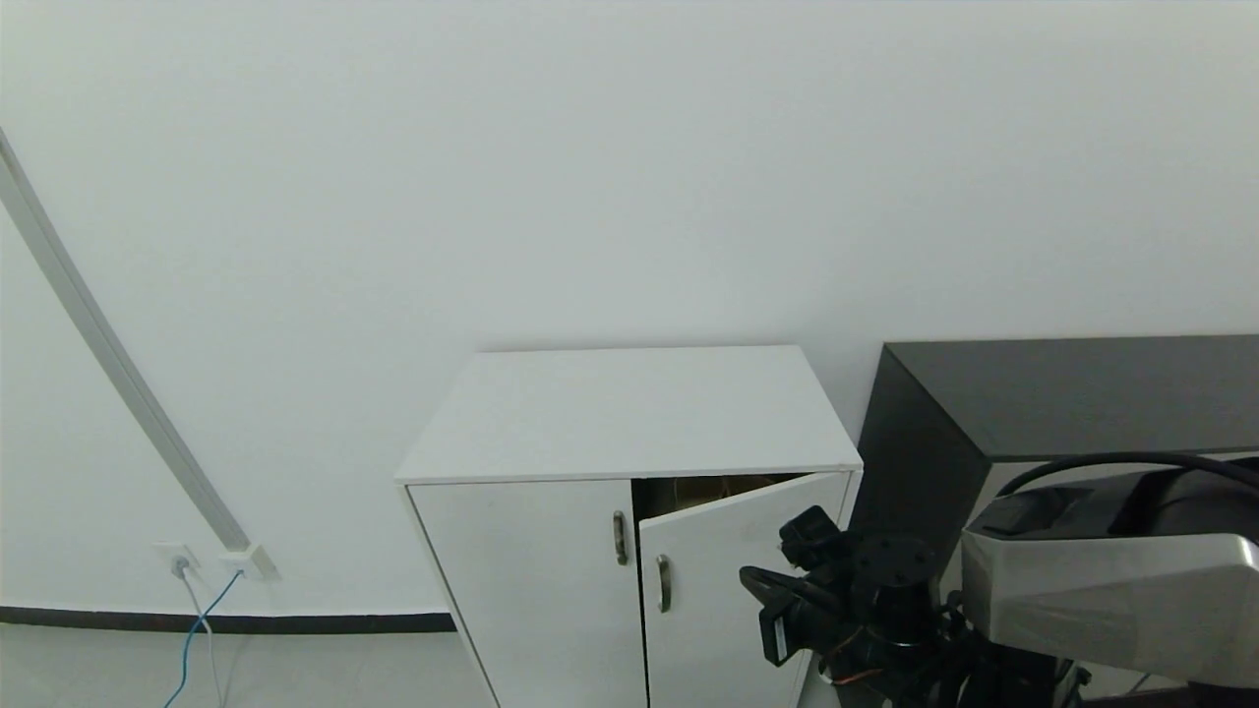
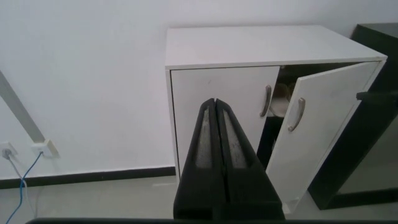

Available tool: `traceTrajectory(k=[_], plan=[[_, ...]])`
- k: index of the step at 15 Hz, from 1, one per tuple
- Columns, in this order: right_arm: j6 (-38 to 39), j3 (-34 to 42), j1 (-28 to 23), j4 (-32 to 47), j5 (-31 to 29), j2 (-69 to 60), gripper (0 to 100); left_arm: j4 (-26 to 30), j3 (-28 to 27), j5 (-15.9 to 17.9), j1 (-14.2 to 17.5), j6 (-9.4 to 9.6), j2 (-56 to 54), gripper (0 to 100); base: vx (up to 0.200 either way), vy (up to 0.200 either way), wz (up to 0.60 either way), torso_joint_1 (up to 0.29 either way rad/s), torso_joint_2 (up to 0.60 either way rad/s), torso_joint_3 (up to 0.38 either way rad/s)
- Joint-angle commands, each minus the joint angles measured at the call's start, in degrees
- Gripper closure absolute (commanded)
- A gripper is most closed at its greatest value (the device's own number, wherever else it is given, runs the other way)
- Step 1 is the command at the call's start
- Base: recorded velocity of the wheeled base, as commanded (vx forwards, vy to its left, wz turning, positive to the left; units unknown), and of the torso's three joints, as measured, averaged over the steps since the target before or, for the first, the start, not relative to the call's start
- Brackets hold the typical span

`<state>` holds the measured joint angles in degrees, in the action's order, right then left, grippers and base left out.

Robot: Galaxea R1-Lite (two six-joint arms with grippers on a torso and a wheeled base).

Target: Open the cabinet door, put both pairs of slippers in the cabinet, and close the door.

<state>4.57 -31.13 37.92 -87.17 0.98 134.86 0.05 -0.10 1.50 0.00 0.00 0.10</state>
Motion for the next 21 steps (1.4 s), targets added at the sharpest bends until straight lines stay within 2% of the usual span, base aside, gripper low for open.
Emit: traceTrajectory(k=[1,6,16,21], plan=[[0.0,-3.14,-1.01,1.66,-0.01,2.42,100,-0.05,0.01,-0.01,0.0,0.0,-0.01,100,0.0,0.0,0.0,0.0,0.0,0.0],[0.0,-13.69,-3.21,12.64,-0.1,3.65,100,0.04,0.01,-0.01,0.0,0.0,-0.01,100,0.0,0.0,0.0,0.0,0.0,0.0],[0.0,-24.41,-6.37,19.76,-0.01,6.2,100,0.04,0.01,-0.01,0.09,0.0,-0.01,100,0.0,0.0,0.0,0.0,0.0,0.0],[0.0,-26.7,-7.6,20.55,-0.01,7.34,100,0.04,0.01,-0.01,0.09,0.0,-0.01,100,0.0,0.0,0.0,0.0,0.0,0.0]])
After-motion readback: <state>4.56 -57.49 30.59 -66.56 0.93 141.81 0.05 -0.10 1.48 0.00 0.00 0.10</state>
